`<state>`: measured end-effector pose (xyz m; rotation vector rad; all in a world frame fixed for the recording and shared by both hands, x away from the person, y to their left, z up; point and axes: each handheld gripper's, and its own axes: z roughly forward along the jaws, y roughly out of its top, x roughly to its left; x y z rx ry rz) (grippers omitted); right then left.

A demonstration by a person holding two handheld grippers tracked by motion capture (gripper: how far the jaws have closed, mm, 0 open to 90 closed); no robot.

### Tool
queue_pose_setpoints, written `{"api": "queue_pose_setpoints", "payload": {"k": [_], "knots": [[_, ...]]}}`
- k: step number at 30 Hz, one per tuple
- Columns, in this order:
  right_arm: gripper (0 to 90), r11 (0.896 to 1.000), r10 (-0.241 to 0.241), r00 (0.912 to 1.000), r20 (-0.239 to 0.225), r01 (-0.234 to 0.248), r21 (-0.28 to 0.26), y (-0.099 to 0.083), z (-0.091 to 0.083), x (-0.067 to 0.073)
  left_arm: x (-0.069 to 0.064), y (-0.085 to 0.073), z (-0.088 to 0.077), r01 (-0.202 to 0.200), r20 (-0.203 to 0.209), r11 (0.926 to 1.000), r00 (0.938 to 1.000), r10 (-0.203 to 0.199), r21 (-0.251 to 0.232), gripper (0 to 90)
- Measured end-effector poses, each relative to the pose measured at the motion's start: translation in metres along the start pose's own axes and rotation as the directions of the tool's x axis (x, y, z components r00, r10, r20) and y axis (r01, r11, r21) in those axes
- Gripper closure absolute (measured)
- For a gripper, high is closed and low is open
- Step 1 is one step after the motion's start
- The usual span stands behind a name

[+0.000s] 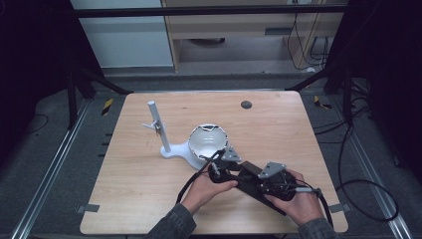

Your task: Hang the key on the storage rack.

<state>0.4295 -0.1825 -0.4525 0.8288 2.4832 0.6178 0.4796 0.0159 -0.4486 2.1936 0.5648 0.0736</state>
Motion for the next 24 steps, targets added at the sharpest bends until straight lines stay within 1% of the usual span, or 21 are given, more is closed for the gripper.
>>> {"api": "queue_pose_setpoints", "payload": {"k": [2,4,5,6,8,9,10,11,14,15,16,17,18,21,22,24], "knots": [[61.2,1.000,-0.019,0.9996,0.022,0.019,0.013,0.002,0.001,-0.001,-0.001,0.000,-0.001,0.009,-0.005,1.0000,1.0000,-0.009,0.000,46.2],[70.7,0.999,-0.038,0.9981,0.048,0.037,0.014,0.002,0.001,-0.001,-0.003,-0.002,-0.003,0.003,-0.018,1.0000,0.9998,-0.003,-0.002,43.0],[70.7,0.999,-0.038,0.9981,0.048,0.037,0.014,0.002,0.001,-0.001,-0.003,-0.002,-0.003,0.003,-0.018,1.0000,0.9998,-0.003,-0.002,41.8],[79.8,0.998,-0.059,0.9949,0.082,0.059,0.002,0.003,-0.002,-0.002,-0.003,-0.005,-0.007,0.004,-0.027,1.0000,0.9996,-0.004,0.000,40.2],[83.5,0.997,-0.070,0.9925,0.101,0.071,-0.011,0.003,-0.007,-0.004,-0.003,-0.007,-0.011,0.009,-0.037,0.9999,0.9993,-0.009,0.010,35.7],[83.8,0.997,-0.076,0.9918,0.102,0.078,-0.014,0.002,-0.009,-0.005,-0.002,-0.009,-0.014,-0.007,-0.052,0.9996,0.9986,0.009,0.027,34.9],[83.9,0.997,-0.076,0.9921,0.100,0.078,-0.014,0.002,-0.011,-0.007,-0.002,-0.009,-0.016,-0.020,-0.069,0.9992,0.9973,0.023,0.035,33.4],[83.9,0.997,-0.074,0.9927,0.095,0.076,-0.021,0.001,-0.013,-0.009,-0.002,-0.010,-0.017,-0.024,-0.074,0.9991,0.9969,0.027,0.036,32.3],[84.0,0.997,-0.063,0.9936,0.094,0.068,-0.049,-0.001,-0.021,-0.011,-0.001,-0.011,-0.024,-0.015,-0.071,0.9995,0.9973,0.017,0.028,27.6],[84.1,0.996,-0.063,0.9937,0.093,0.069,-0.064,-0.002,-0.024,-0.011,0.000,-0.011,-0.026,-0.019,-0.074,0.9995,0.9970,0.021,0.024,26.9],[84.1,0.995,-0.056,0.9942,0.092,0.064,-0.082,-0.002,-0.028,-0.011,0.000,-0.011,-0.029,-0.011,-0.074,0.9998,0.9972,0.013,0.016,26.3],[84.1,0.995,-0.056,0.9942,0.092,0.064,-0.082,-0.002,-0.028,-0.011,0.000,-0.011,-0.029,-0.011,-0.074,0.9998,0.9972,0.013,0.016,24.6],[84.0,0.990,-0.051,0.9946,0.090,0.063,-0.128,-0.003,-0.037,-0.011,0.000,-0.011,-0.032,-0.008,-0.071,0.9999,0.9974,0.009,0.012,23.2],[84.0,0.981,-0.049,0.9948,0.089,0.065,-0.181,-0.003,-0.049,-0.011,0.000,-0.011,-0.036,0.002,-0.058,0.9999,0.9983,-0.001,0.011,20.2],[84.1,0.977,-0.051,0.9951,0.085,0.067,-0.204,-0.003,-0.053,-0.010,0.000,-0.011,-0.036,0.002,-0.058,0.9999,0.9983,-0.001,0.011,19.5],[84.0,0.971,-0.053,0.9951,0.083,0.071,-0.229,-0.002,-0.060,-0.008,0.000,-0.009,-0.038,-0.003,-0.054,0.9999,0.9985,0.003,0.011,18.4]]}}
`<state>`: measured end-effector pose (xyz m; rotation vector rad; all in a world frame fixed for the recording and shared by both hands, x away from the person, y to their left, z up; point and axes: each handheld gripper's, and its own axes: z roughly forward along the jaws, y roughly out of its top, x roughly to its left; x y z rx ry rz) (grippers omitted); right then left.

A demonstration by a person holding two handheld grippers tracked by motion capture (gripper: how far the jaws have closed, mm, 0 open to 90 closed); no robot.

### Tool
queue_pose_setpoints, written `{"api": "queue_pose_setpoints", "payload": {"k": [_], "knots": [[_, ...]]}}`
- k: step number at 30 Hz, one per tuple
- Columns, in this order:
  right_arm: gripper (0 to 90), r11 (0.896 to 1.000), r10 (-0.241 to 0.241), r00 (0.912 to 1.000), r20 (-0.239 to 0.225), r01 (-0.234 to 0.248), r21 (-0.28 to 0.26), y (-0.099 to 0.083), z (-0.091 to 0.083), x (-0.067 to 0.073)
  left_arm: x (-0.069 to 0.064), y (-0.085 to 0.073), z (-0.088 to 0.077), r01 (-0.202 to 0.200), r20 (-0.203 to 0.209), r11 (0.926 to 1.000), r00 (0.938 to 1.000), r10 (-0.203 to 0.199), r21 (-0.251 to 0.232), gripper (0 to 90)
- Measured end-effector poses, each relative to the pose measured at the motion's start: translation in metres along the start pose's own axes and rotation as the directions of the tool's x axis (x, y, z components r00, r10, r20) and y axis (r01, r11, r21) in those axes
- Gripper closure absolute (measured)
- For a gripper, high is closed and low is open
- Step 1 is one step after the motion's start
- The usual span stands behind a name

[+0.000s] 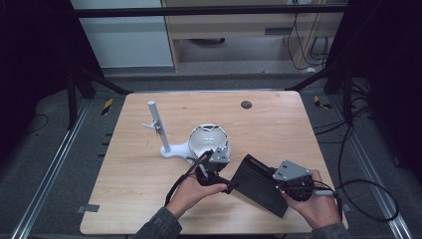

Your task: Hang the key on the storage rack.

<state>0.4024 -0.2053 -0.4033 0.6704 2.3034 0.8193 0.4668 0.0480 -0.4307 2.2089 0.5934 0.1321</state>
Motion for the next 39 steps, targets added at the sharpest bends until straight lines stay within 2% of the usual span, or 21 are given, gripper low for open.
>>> {"api": "queue_pose_setpoints", "payload": {"k": [6,8,16,24,31,39], "knots": [[84.0,0.998,-0.010,0.9998,-0.015,0.009,-0.064,0.005,-0.012,0.004,0.000,0.006,0.000,-0.003,0.039,1.0000,0.9992,0.003,-0.004,16.7],[84.1,0.997,-0.012,0.9998,-0.017,0.010,-0.073,0.006,-0.014,0.004,0.000,0.006,0.003,0.009,0.053,1.0000,0.9985,-0.009,-0.004,16.6],[84.1,0.992,-0.001,0.9995,-0.032,-0.003,-0.125,0.011,-0.022,0.001,0.003,0.005,0.011,0.019,0.068,0.9998,0.9975,-0.019,0.009,16.9],[84.0,0.985,-0.016,0.9992,-0.036,0.010,-0.174,0.019,-0.031,-0.002,0.007,0.009,0.010,0.035,0.080,0.9993,0.9962,-0.034,-0.013,18.1],[84.1,0.979,-0.015,0.9991,-0.039,0.007,-0.205,0.022,-0.036,-0.004,0.008,0.013,0.006,0.033,0.096,0.9991,0.9949,-0.031,-0.025,28.2],[84.0,0.976,-0.021,0.9993,-0.030,0.014,-0.219,0.024,-0.037,-0.005,0.008,0.017,0.001,0.024,0.118,0.9994,0.9928,-0.021,-0.027,48.8]]}}
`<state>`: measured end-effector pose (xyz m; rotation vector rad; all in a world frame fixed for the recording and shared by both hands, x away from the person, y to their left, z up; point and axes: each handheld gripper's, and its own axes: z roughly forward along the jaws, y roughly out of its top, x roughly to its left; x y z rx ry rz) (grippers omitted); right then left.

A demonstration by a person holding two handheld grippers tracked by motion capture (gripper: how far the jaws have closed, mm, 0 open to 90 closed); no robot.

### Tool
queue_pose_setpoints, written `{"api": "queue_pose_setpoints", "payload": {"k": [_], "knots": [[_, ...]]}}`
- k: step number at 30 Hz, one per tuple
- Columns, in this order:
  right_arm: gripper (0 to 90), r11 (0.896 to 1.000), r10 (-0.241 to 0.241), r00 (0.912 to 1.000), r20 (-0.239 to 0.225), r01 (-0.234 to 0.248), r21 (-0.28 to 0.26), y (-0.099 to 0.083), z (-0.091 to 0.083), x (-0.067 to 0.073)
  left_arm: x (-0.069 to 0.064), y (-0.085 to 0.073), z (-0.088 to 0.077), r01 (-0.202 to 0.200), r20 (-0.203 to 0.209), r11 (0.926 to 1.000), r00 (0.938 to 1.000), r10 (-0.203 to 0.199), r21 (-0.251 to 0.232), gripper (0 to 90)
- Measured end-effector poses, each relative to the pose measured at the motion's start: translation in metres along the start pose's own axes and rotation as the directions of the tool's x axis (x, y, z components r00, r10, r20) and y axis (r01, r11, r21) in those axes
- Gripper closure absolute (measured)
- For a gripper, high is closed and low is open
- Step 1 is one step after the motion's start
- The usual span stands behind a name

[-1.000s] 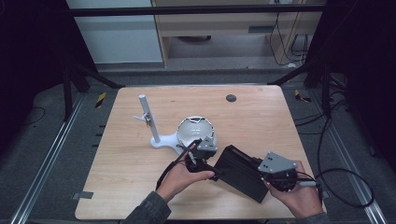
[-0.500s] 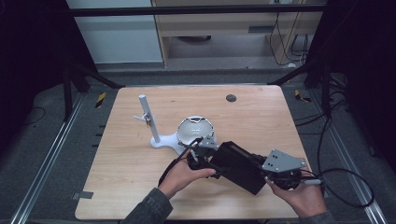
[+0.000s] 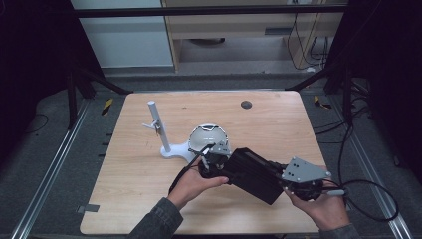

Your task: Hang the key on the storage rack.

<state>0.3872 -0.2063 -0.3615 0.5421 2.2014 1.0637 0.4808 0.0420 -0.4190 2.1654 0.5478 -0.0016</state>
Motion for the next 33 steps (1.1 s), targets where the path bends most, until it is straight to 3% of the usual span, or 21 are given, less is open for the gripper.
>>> {"api": "queue_pose_setpoints", "payload": {"k": [6,13,21,26,31,33], "knots": [[83.9,1.000,-0.007,1.0000,-0.001,0.007,-0.010,0.000,0.000,0.000,-0.003,0.003,-0.006,0.002,0.020,1.0000,0.9998,-0.002,-0.001,58.3],[83.3,1.000,-0.011,0.9999,0.006,0.011,0.000,-0.005,0.001,-0.001,-0.003,0.008,-0.019,-0.002,0.023,0.9995,0.9997,0.002,-0.031,77.9],[82.1,1.000,-0.007,0.9999,0.008,0.007,0.002,-0.012,0.006,0.001,-0.004,0.013,-0.031,-0.023,-0.011,0.9994,0.9997,0.022,-0.028,80.0],[68.2,1.000,0.009,0.9999,-0.011,-0.009,0.009,-0.017,0.013,0.003,-0.004,0.023,-0.046,-0.023,-0.039,0.9981,0.9990,0.021,-0.057,80.4],[40.9,0.999,0.046,0.9987,-0.023,-0.046,0.011,-0.026,0.020,0.011,-0.003,0.034,-0.061,-0.023,-0.067,0.9973,0.9976,0.019,-0.070,80.4],[33.6,0.998,0.058,0.9983,-0.008,-0.058,0.012,-0.030,0.022,0.014,-0.004,0.039,-0.067,-0.035,-0.083,0.9970,0.9961,0.029,-0.069,80.4]]}}
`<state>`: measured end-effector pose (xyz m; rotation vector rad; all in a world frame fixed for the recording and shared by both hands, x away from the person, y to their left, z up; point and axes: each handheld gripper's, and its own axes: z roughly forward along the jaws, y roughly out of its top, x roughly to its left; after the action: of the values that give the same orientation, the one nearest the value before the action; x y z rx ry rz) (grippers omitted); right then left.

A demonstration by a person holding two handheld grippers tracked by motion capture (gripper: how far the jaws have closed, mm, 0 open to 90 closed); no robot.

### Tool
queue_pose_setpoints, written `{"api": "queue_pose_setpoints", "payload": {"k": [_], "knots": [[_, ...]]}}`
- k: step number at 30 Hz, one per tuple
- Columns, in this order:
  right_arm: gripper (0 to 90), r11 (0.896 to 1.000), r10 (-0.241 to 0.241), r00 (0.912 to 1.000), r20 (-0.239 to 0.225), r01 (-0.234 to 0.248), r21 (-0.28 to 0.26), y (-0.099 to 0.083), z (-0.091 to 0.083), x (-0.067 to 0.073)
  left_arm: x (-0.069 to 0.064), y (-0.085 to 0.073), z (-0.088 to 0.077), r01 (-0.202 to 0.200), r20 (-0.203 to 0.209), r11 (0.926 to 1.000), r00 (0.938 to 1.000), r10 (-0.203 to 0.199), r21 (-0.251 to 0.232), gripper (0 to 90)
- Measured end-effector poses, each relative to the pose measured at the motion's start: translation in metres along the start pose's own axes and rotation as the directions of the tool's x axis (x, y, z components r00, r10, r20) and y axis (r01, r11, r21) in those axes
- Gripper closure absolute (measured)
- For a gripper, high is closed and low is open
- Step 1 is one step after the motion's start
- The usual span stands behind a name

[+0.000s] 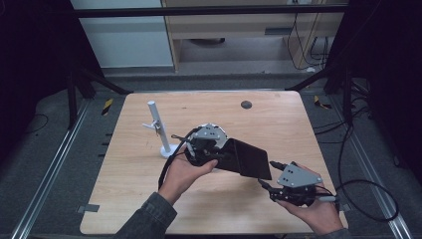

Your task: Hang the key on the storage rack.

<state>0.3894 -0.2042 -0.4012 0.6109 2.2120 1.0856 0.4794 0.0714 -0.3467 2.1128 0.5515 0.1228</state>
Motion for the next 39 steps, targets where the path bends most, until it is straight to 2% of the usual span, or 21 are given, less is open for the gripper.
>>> {"api": "queue_pose_setpoints", "payload": {"k": [3,4,6,8,9,10,11,12,13,14,15,16,17,18,19,20,21,22,26,39], "knots": [[28.8,1.000,0.011,0.9999,0.006,-0.011,-0.002,-0.005,0.001,0.001,0.000,0.004,-0.005,-0.006,-0.013,1.0000,0.9999,0.006,0.000,80.4],[25.7,0.999,0.040,0.9991,0.013,-0.040,-0.006,-0.010,0.003,0.001,0.001,0.007,-0.011,-0.011,-0.034,0.9999,0.9994,0.010,-0.002,80.4],[23.1,0.998,0.062,0.9977,0.027,-0.061,-0.010,-0.015,0.005,0.000,0.004,0.008,-0.017,-0.005,-0.040,1.0000,0.9992,0.005,-0.002,80.3],[21.2,0.995,0.103,0.9932,0.054,-0.103,-0.010,-0.021,0.008,-0.004,0.005,0.009,-0.023,-0.014,-0.049,0.9999,0.9987,0.014,0.006,80.3],[21.2,0.995,0.103,0.9932,0.054,-0.103,-0.010,-0.021,0.008,-0.004,0.005,0.009,-0.023,-0.014,-0.049,0.9999,0.9987,0.014,0.006,80.3],[19.3,0.989,0.147,0.9851,0.089,-0.146,-0.016,-0.027,0.011,-0.010,0.006,0.011,-0.029,-0.021,-0.069,0.9997,0.9974,0.022,0.016,80.3],[19.3,0.987,0.163,0.9811,0.105,-0.162,-0.021,-0.029,0.012,-0.012,0.006,0.011,-0.033,-0.025,-0.079,0.9995,0.9966,0.026,0.020,80.2],[18.7,0.982,0.189,0.9731,0.132,-0.187,-0.029,-0.033,0.013,-0.014,0.007,0.012,-0.036,-0.025,-0.089,0.9994,0.9956,0.027,0.024,80.2],[18.7,0.982,0.189,0.9731,0.132,-0.187,-0.029,-0.033,0.013,-0.014,0.007,0.012,-0.036,-0.025,-0.089,0.9994,0.9956,0.027,0.024,80.2],[16.7,0.969,0.248,0.9483,0.198,-0.240,-0.062,-0.042,0.016,-0.019,0.009,0.015,-0.044,-0.031,-0.109,0.9988,0.9934,0.035,0.037,80.2],[16.7,0.969,0.248,0.9483,0.198,-0.240,-0.062,-0.042,0.016,-0.019,0.009,0.015,-0.044,-0.031,-0.109,0.9988,0.9934,0.035,0.037,80.2],[16.8,0.961,0.276,0.9243,0.264,-0.270,-0.059,-0.052,0.021,-0.022,0.009,0.018,-0.050,-0.036,-0.125,0.9986,0.9913,0.040,0.038,80.2],[16.8,0.961,0.276,0.9243,0.264,-0.270,-0.059,-0.052,0.021,-0.022,0.009,0.018,-0.050,-0.036,-0.125,0.9986,0.9913,0.040,0.038,80.2],[16.9,0.954,0.294,0.9033,0.312,-0.295,-0.046,-0.063,0.022,-0.023,0.010,0.021,-0.057,-0.037,-0.137,0.9987,0.9897,0.041,0.035,80.2],[16.9,0.954,0.294,0.9033,0.312,-0.295,-0.046,-0.063,0.022,-0.023,0.010,0.021,-0.057,-0.037,-0.137,0.9987,0.9897,0.041,0.035,80.2],[17.2,0.949,0.310,0.8935,0.325,-0.310,-0.051,-0.067,0.023,-0.023,0.010,0.022,-0.061,-0.037,-0.143,0.9987,0.9888,0.042,0.036,80.2],[17.1,0.949,0.308,0.8919,0.331,-0.313,-0.041,-0.072,0.024,-0.022,0.011,0.023,-0.063,-0.039,-0.150,0.9984,0.9876,0.044,0.040,80.2],[17.0,0.953,0.289,0.8951,0.340,-0.302,-0.015,-0.074,0.026,-0.021,0.011,0.025,-0.066,-0.041,-0.162,0.9982,0.9857,0.048,0.043,80.2],[16.8,0.950,0.301,0.8883,0.347,-0.312,-0.024,-0.075,0.025,-0.021,0.011,0.028,-0.072,-0.042,-0.180,0.9982,0.9824,0.049,0.042,80.1],[16.6,0.948,0.303,0.8892,0.342,-0.318,-0.015,-0.077,0.027,-0.021,0.012,0.038,-0.083,-0.061,-0.218,0.9967,0.9734,0.071,0.055,80.1]]}}
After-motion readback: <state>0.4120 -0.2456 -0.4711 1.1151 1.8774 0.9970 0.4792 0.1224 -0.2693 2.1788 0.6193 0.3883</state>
